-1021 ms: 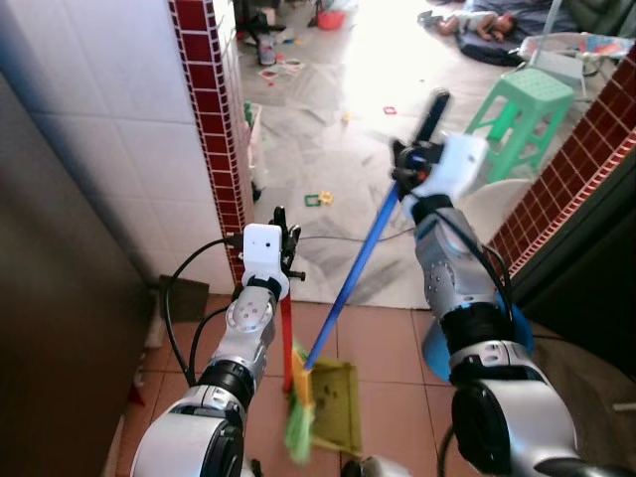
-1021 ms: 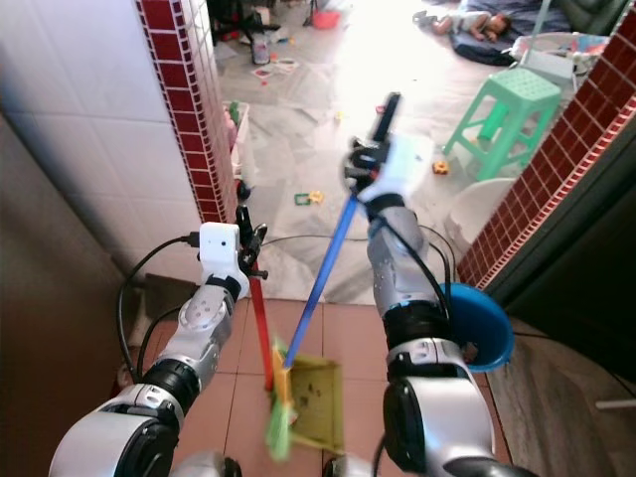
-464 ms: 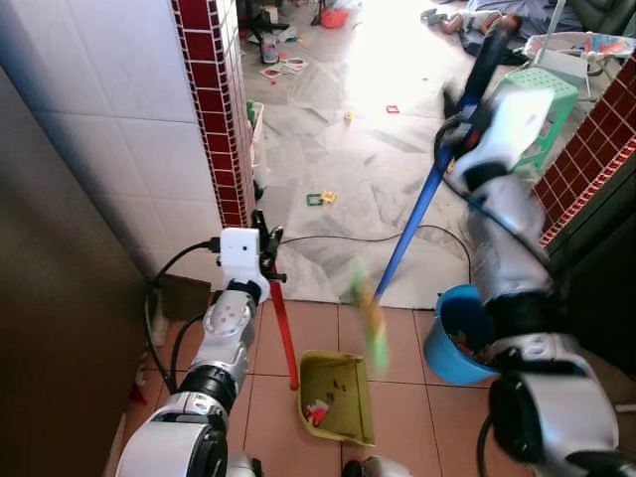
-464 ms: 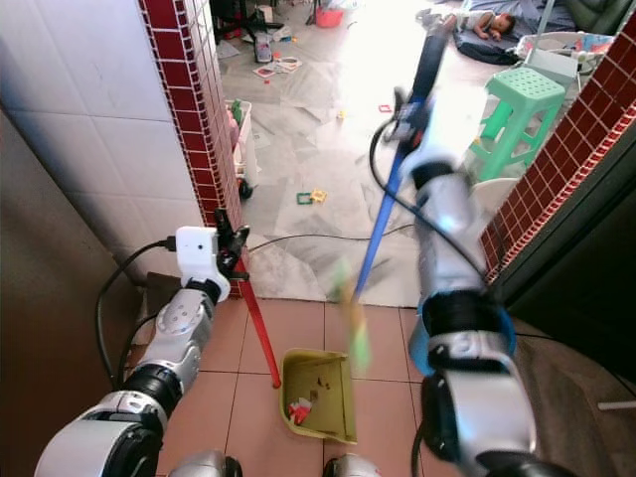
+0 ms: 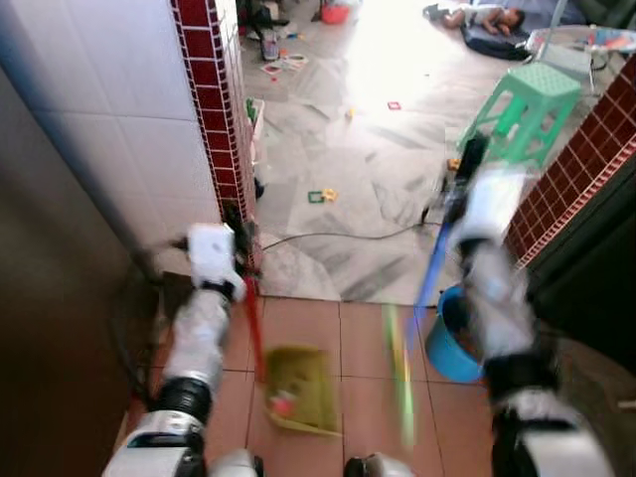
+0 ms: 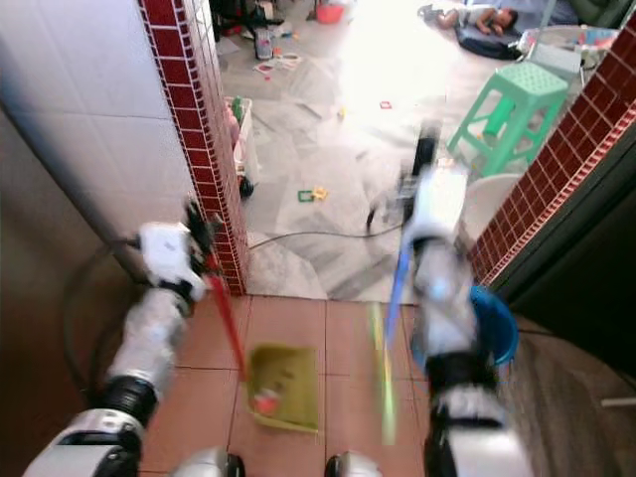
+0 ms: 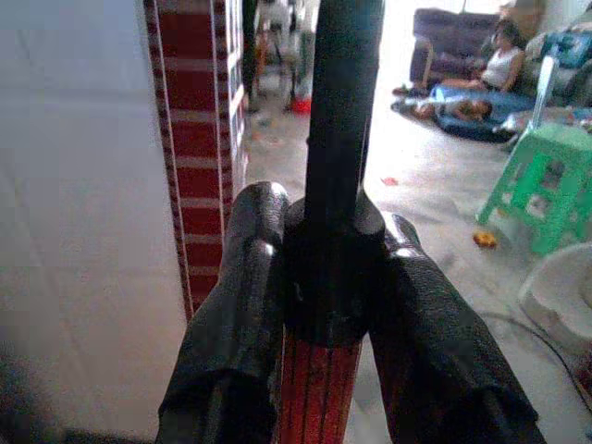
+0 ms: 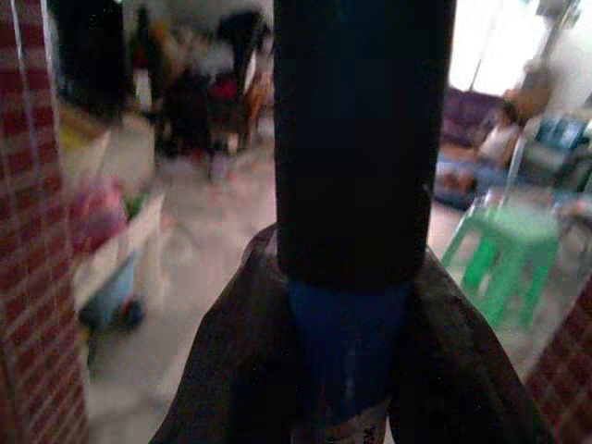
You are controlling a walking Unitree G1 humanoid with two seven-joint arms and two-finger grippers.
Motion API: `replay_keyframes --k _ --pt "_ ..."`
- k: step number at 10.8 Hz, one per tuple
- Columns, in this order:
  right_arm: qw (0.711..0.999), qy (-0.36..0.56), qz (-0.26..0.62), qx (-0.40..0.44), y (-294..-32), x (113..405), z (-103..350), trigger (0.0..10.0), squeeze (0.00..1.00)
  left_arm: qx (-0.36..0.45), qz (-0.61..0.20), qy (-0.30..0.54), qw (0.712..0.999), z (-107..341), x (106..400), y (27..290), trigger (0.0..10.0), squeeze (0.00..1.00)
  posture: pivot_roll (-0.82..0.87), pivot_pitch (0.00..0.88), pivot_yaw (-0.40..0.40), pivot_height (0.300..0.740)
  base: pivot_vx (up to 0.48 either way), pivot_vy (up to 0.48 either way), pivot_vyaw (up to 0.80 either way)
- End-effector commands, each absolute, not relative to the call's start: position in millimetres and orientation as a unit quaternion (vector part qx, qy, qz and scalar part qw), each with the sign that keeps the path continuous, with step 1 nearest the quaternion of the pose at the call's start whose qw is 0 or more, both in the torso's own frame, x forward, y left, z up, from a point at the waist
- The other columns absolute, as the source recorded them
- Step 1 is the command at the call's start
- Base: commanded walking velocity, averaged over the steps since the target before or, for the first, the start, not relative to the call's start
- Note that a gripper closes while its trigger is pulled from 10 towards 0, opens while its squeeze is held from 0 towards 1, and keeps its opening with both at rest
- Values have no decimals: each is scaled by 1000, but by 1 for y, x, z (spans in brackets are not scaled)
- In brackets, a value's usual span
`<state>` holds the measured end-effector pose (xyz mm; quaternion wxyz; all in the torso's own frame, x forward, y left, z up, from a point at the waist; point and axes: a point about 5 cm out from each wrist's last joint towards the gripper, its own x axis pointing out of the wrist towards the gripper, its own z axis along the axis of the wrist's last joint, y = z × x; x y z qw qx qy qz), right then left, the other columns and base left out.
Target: Sweep floor
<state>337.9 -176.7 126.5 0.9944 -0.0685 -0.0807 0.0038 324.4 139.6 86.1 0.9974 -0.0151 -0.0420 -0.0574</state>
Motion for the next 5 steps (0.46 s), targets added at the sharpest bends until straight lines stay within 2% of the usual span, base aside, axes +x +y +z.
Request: replay_keyframes --k 1,3,5 --pt "991 -107 14 -74 -168 340 134 10000 0 -20 -70 -75 995 101 327 135 10000 0 -37 0 12 740 0 0 0" --pt "995 -75 15 -63 -158 335 113 10000 0 3 -99 -62 993 94 321 131 10000 0 -23 0 8 740 0 0 0" --pt "996 -62 16 -60 -159 333 107 10000 0 -6 -105 -55 993 92 316 127 10000 0 -18 0 9 740 0 0 -800"
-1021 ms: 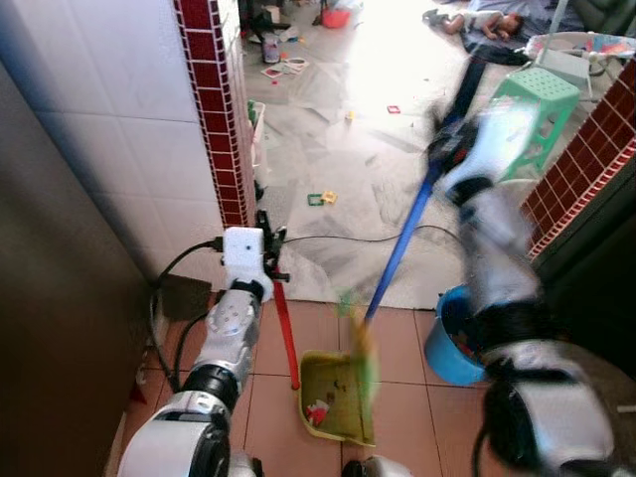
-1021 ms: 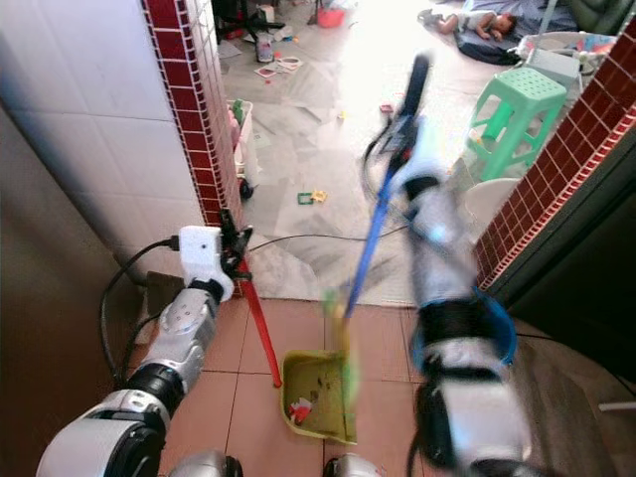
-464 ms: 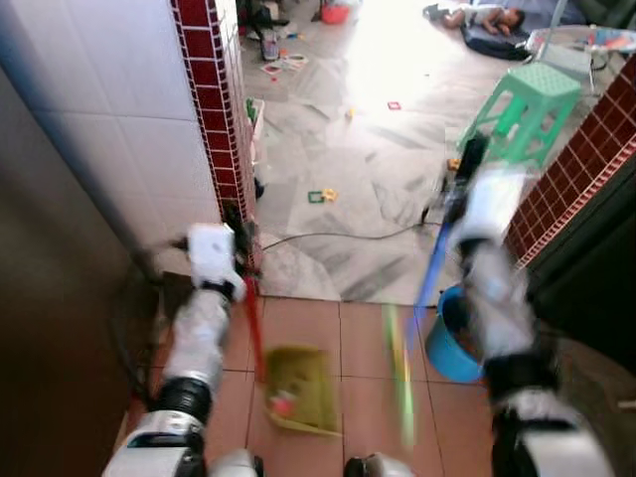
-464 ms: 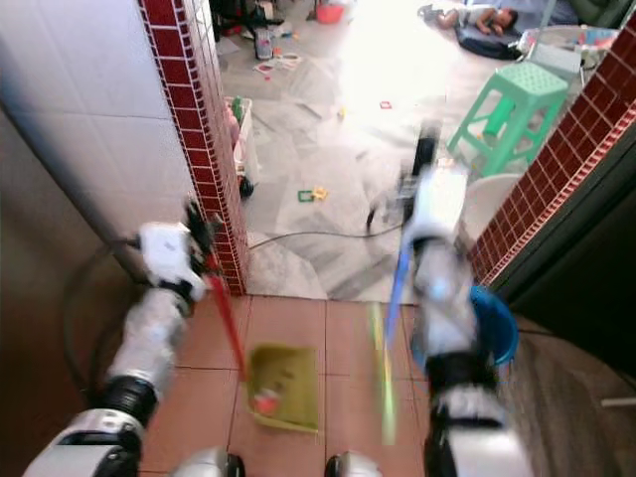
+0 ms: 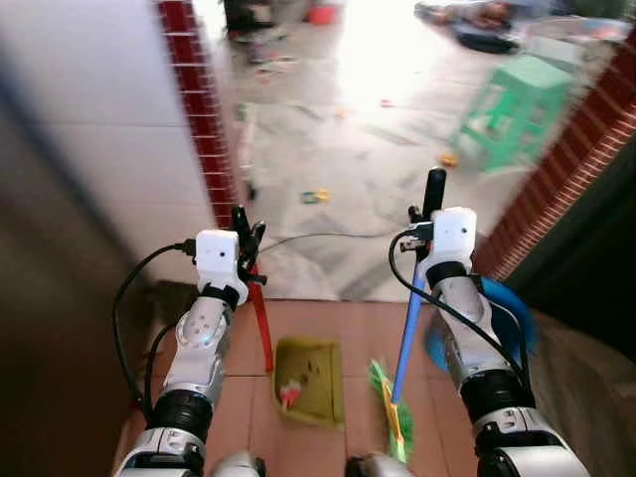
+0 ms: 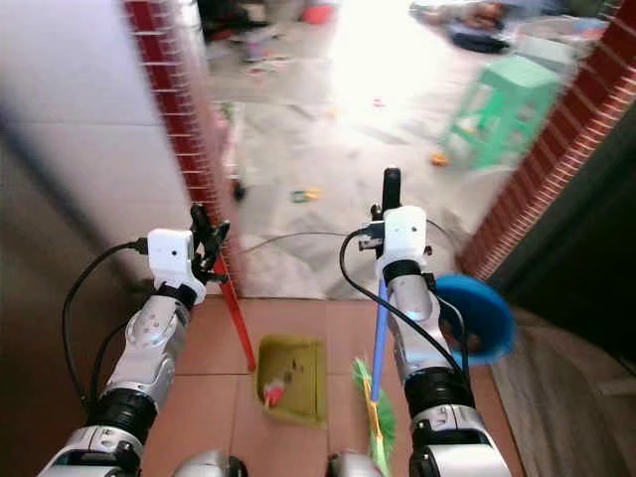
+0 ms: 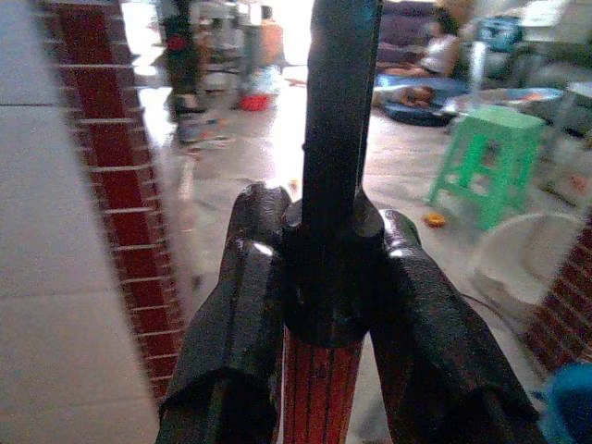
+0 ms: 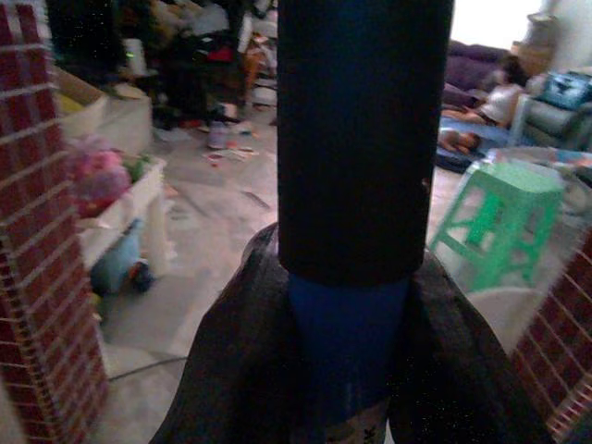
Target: Sweep floor
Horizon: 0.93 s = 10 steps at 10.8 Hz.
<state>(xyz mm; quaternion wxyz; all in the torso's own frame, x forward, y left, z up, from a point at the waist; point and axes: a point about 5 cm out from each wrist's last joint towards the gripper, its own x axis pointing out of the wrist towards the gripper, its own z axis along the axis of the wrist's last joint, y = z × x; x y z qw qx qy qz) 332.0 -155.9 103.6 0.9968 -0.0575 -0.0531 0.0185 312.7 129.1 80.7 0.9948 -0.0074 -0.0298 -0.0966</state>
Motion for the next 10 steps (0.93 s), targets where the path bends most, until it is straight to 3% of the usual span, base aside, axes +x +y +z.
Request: replay_keyframes --k 1,7,10 --pt "996 -58 14 -63 -160 332 104 10000 0 -9 -114 -51 992 91 314 123 10000 0 -16 0 12 740 0 -270 -681" --pt "996 -58 10 -63 -164 332 102 10000 0 -23 -116 -39 992 92 312 122 10000 0 -34 0 15 740 0 -215 -765" --pt "996 -55 9 -68 -168 330 99 10000 0 -47 -116 -45 991 97 312 121 10000 0 -44 0 16 740 0 0 -146"
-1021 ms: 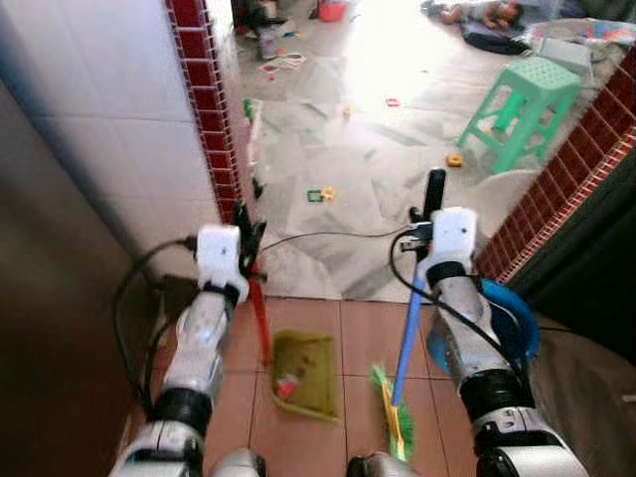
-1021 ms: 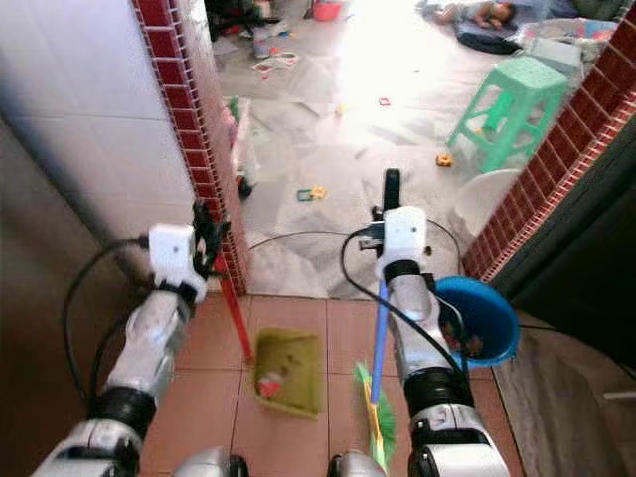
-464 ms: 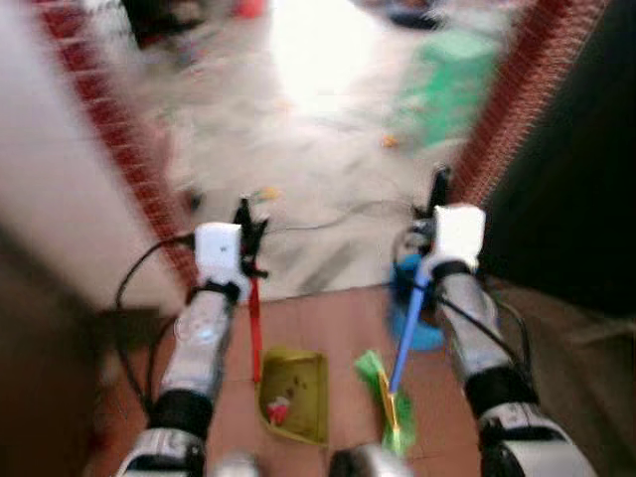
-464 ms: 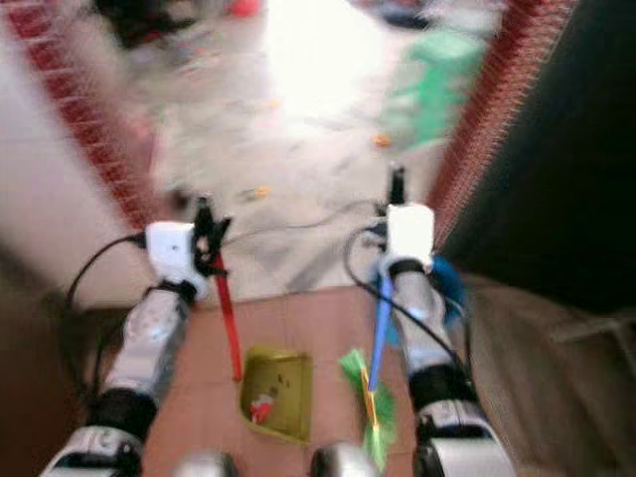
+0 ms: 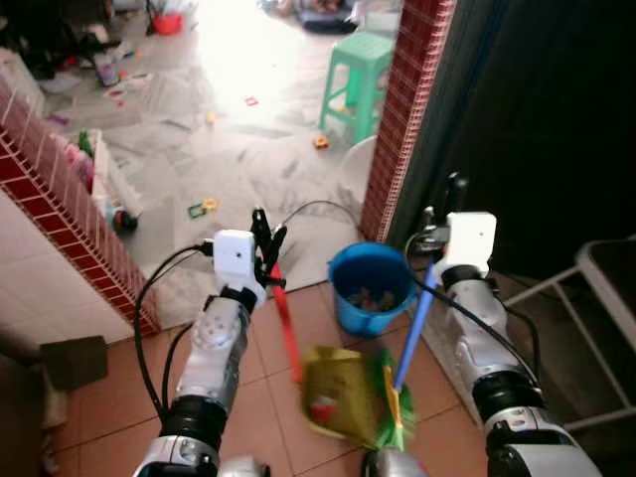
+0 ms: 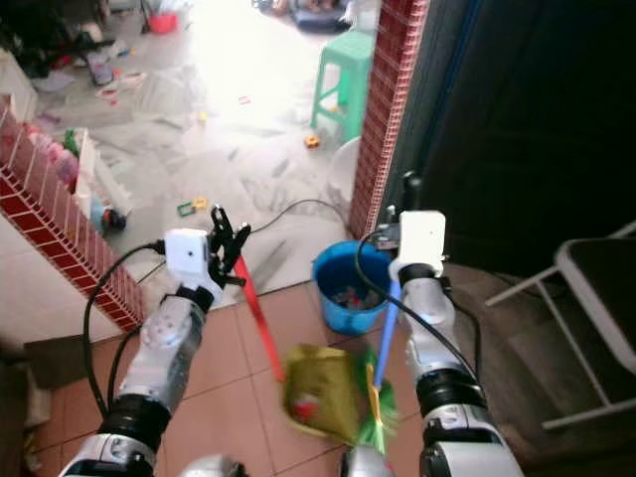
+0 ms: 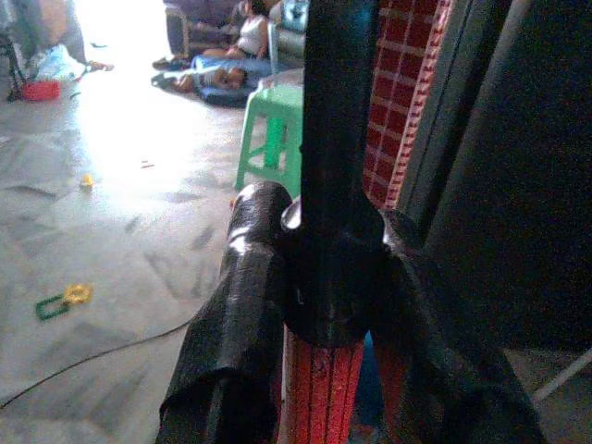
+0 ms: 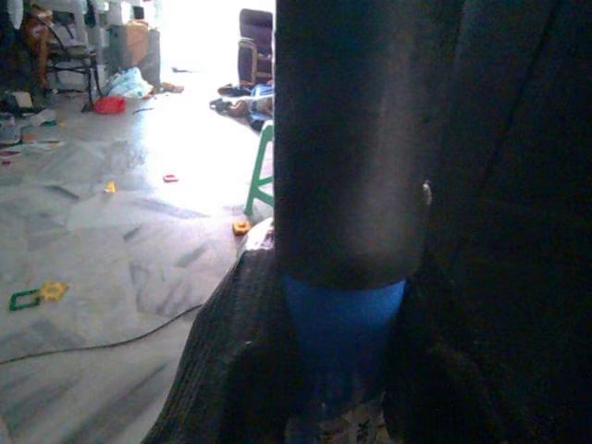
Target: Sweep floor
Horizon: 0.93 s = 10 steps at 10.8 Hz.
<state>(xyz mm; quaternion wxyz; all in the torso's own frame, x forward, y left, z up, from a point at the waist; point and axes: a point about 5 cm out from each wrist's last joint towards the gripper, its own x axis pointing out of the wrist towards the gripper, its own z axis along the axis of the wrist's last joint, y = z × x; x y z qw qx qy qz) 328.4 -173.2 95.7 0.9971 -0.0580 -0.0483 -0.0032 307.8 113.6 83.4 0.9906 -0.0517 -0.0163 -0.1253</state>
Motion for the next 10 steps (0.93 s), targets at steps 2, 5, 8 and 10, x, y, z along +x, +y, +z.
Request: replay_keyframes --k 2,5,8,10 --pt "996 -54 9 -69 -170 330 99 10000 0 -54 -114 -44 991 99 314 123 10000 0 -47 0 10 740 0 0 0" --pt "995 -54 5 -82 -175 331 100 10000 0 -64 -100 -67 991 111 316 131 10000 0 -49 0 2 740 0 0 0" --pt "995 -42 -5 -94 -184 328 95 10000 0 -43 -61 -173 982 172 317 154 10000 0 -32 0 -6 740 0 0 0" --pt "995 -39 2 -94 -179 329 93 10000 0 13 32 -225 974 208 317 196 10000 0 -3 0 -19 740 0 0 0"
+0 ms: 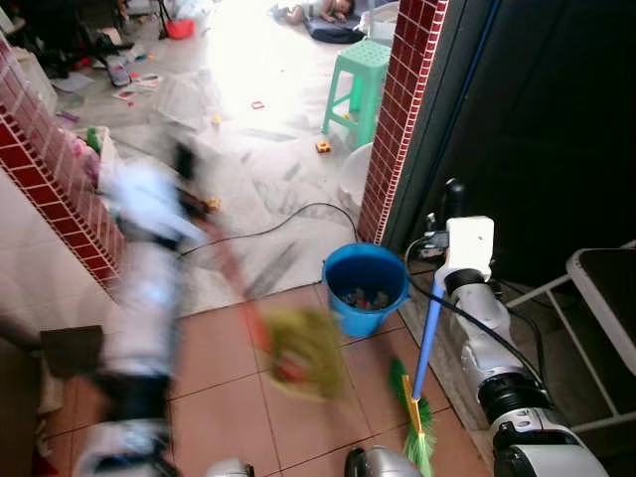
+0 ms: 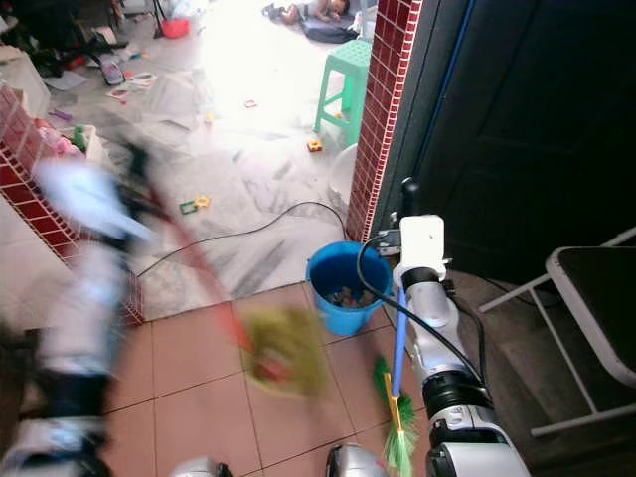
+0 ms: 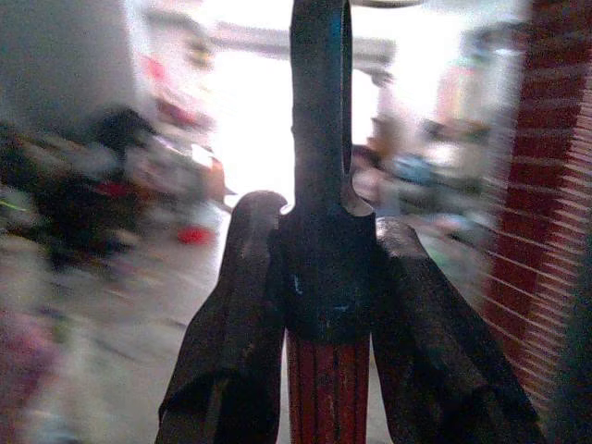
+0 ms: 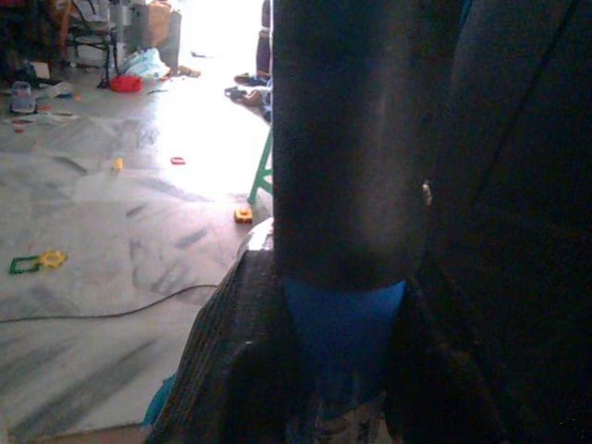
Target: Sweep floor
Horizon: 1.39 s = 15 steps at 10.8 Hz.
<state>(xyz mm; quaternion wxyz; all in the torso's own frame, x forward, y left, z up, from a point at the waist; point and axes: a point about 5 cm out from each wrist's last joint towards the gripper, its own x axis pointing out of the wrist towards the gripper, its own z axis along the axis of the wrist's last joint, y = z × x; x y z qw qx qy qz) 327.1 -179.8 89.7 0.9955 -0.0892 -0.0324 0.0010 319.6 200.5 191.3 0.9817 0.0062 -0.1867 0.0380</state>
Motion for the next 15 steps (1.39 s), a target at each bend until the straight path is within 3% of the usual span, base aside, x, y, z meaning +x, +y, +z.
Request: replay_keyframes --k 1,3,5,9,10,11,12,15 --pt "995 -39 4 -93 -178 330 94 10000 0 29 68 -234 969 217 319 212 10000 0 0 0 -21 740 0 0 0" --pt "995 -39 4 -92 -178 331 94 10000 0 31 90 -255 962 235 322 221 10000 0 -1 0 -22 740 0 0 0" --pt "995 -37 3 -89 -179 333 95 10000 0 0 77 -318 945 284 330 213 10000 0 -4 0 -22 740 0 0 0" --pt "995 -39 6 -93 -176 334 95 10000 0 -38 52 -329 942 290 345 187 10000 0 -16 0 -15 740 82 0 0" --pt "995 -36 9 -95 -178 333 94 10000 827 -49 29 -326 944 290 348 172 10000 0 -27 0 -7 740 428 0 0" --pt "994 -36 8 -98 -179 333 93 10000 827 -42 19 -329 943 289 347 166 10000 0 -27 0 -7 740 446 0 0" --pt "994 -32 6 -100 -182 331 91 10000 0 -58 9 -324 944 287 347 161 10000 0 -30 0 -4 740 465 0 0" --pt "994 -30 19 -99 -176 329 88 10000 0 -69 -1 -335 940 293 347 154 10000 0 -36 0 -2 740 475 0 0"
